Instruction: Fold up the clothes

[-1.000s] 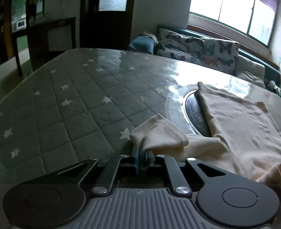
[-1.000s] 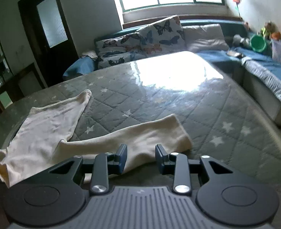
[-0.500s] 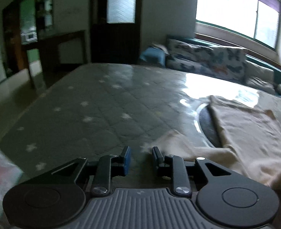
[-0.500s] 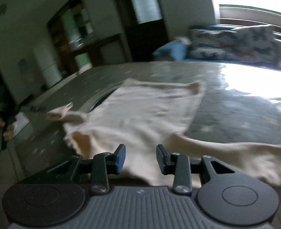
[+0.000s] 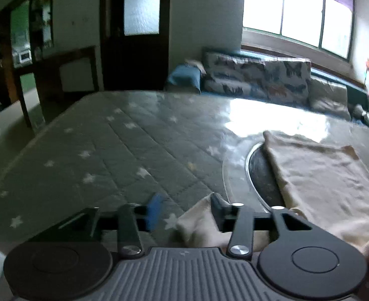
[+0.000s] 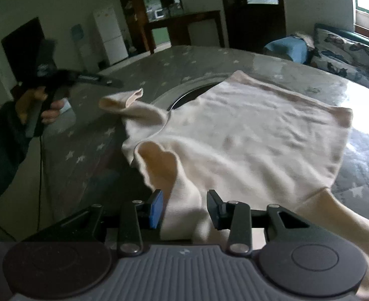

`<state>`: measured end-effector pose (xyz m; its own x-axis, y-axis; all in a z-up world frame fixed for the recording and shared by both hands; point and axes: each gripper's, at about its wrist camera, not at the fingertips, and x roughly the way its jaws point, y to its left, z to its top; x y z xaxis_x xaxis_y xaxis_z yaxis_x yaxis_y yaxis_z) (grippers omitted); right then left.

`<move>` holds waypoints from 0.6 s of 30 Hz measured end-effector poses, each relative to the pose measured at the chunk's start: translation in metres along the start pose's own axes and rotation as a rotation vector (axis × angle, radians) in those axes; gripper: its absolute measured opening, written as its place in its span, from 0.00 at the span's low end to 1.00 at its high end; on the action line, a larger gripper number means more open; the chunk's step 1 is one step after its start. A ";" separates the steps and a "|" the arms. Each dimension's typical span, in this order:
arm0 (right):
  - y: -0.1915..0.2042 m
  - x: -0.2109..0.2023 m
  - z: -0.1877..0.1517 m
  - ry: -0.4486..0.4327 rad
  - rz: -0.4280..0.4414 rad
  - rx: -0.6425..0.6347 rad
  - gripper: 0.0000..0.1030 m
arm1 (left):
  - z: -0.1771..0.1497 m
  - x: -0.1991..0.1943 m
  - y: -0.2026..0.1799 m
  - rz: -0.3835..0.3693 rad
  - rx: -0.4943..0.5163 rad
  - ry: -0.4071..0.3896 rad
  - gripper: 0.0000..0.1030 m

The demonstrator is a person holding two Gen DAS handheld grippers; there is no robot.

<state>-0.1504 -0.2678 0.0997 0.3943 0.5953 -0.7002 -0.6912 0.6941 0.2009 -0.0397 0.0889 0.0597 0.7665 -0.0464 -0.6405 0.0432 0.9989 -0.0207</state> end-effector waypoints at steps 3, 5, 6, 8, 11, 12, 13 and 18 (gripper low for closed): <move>0.005 0.006 0.000 0.018 -0.003 -0.028 0.37 | -0.002 0.014 -0.010 -0.027 0.048 0.036 0.52; 0.005 0.008 0.000 0.026 -0.007 -0.037 0.37 | -0.005 0.017 -0.015 -0.045 0.073 0.044 0.51; 0.005 0.009 0.000 0.030 -0.008 -0.039 0.37 | -0.006 0.017 -0.017 -0.044 0.083 0.044 0.48; 0.005 0.011 0.000 0.038 -0.010 -0.044 0.37 | -0.007 0.020 -0.018 -0.044 0.085 0.049 0.16; 0.006 0.016 -0.002 0.051 -0.027 -0.061 0.32 | -0.001 0.021 -0.010 -0.006 0.025 0.030 0.06; 0.007 0.017 -0.003 0.054 -0.030 -0.066 0.32 | 0.002 0.019 -0.005 0.014 -0.005 0.016 0.05; 0.008 0.016 -0.003 0.054 -0.031 -0.073 0.31 | 0.005 0.017 0.000 0.035 -0.040 0.000 0.05; 0.007 0.016 -0.004 0.058 -0.032 -0.086 0.31 | 0.020 0.014 0.030 0.121 -0.253 -0.088 0.05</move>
<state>-0.1515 -0.2550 0.0873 0.3829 0.5468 -0.7446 -0.7290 0.6739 0.1201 -0.0150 0.1183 0.0650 0.8096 0.0832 -0.5810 -0.2046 0.9678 -0.1464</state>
